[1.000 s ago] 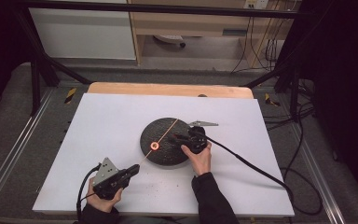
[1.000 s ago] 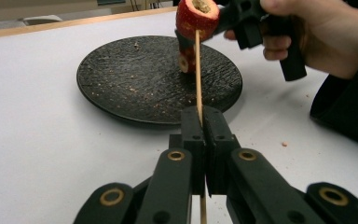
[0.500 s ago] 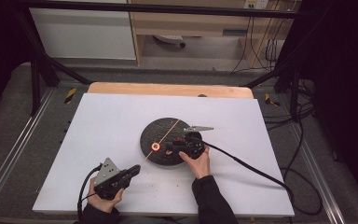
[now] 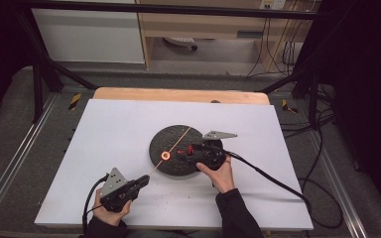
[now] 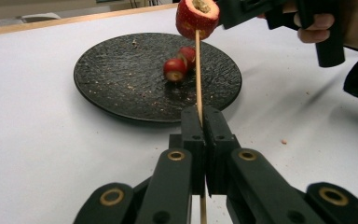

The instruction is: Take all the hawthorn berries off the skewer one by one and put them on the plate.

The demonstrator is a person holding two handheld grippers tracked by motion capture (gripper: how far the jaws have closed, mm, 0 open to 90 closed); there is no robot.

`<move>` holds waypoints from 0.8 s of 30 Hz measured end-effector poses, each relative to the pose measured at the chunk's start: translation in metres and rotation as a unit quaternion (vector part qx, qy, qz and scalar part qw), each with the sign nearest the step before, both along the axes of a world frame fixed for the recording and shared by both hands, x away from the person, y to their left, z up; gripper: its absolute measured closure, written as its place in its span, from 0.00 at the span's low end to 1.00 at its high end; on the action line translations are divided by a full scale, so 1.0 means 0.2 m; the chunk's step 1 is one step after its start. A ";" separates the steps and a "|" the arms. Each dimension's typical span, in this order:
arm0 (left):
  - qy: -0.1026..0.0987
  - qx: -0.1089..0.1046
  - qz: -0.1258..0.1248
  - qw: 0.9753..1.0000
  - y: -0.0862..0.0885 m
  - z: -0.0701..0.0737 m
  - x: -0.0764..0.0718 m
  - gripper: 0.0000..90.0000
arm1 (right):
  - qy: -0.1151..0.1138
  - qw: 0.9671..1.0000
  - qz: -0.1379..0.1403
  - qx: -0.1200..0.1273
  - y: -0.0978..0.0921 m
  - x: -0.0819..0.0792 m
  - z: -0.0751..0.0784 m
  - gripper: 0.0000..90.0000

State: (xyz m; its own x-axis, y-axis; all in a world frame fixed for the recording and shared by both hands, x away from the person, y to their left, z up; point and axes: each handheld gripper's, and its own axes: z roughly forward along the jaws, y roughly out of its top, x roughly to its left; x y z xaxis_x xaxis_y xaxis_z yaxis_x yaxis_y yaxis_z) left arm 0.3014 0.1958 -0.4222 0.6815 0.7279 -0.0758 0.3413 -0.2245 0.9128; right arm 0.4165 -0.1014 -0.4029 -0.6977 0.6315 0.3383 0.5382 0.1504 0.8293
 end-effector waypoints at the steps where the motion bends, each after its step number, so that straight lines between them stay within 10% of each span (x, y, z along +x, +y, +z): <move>1: 0.000 0.000 0.000 1.000 0.00 0.00 0.00 0.98 | 0.000 1.000 0.002 -0.002 0.00 -0.01 0.01 0.18; 24: 0.000 0.001 -0.002 1.000 -0.01 0.00 0.00 0.98 | 0.002 0.999 0.029 0.021 0.11 -0.11 0.03 0.06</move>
